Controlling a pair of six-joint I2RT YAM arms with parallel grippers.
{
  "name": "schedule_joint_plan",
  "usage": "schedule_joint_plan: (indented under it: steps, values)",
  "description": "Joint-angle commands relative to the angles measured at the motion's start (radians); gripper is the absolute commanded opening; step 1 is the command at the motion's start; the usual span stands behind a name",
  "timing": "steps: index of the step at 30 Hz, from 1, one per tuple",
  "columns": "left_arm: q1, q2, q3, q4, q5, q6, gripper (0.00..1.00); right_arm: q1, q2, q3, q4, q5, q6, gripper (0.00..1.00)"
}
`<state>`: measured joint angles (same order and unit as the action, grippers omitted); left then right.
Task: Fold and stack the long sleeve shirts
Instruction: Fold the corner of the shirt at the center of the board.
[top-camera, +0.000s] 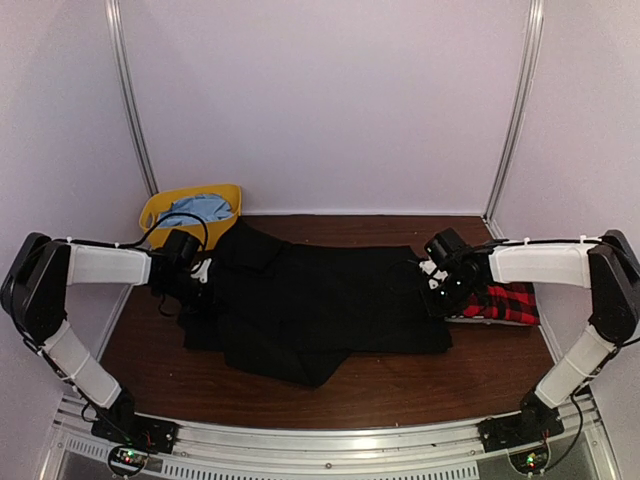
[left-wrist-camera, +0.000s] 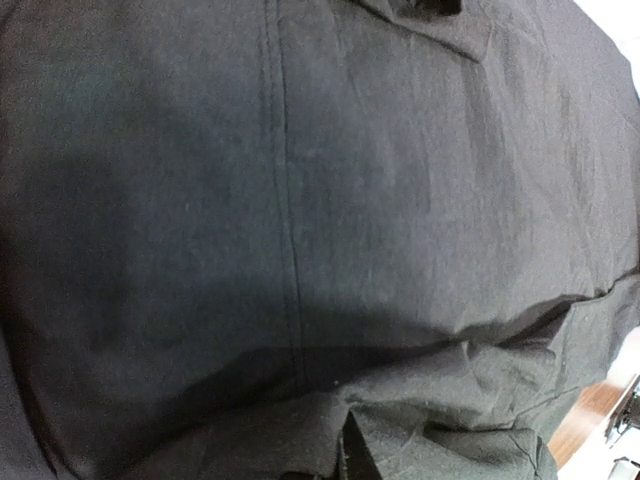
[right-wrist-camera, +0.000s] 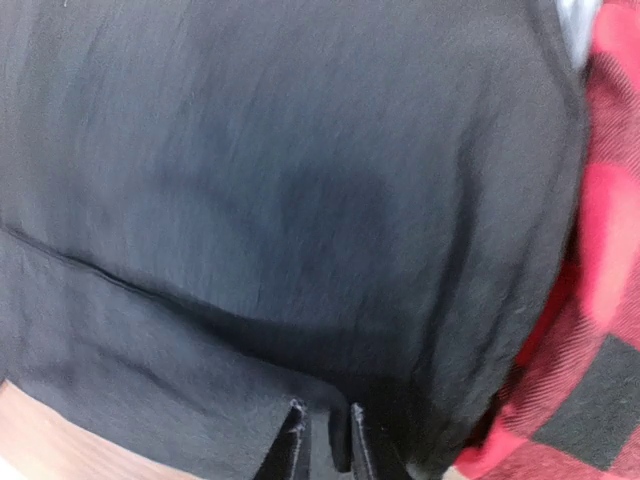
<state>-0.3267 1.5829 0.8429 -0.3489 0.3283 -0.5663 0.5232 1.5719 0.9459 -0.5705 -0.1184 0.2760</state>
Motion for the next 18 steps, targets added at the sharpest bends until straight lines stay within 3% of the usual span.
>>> schedule_joint_plan:
  steps: [1, 6, 13, 18]
  values:
    - [0.008, 0.033, 0.037, 0.065, -0.025, 0.01, 0.08, -0.008, -0.01, 0.047, -0.003, 0.085, 0.0, 0.27]
    - [0.008, 0.038, 0.033, 0.081, -0.029, 0.008, 0.21, 0.01, -0.135, 0.019, -0.017, 0.109, -0.006, 0.53]
    - [0.008, 0.01, 0.012, 0.105, -0.026, 0.006, 0.34, 0.188, -0.341, -0.113, 0.183, -0.091, 0.001, 0.63]
    - [0.008, 0.025, 0.013, 0.114, -0.008, 0.011, 0.36, 0.366, -0.278, -0.172, 0.355, -0.141, 0.027, 0.71]
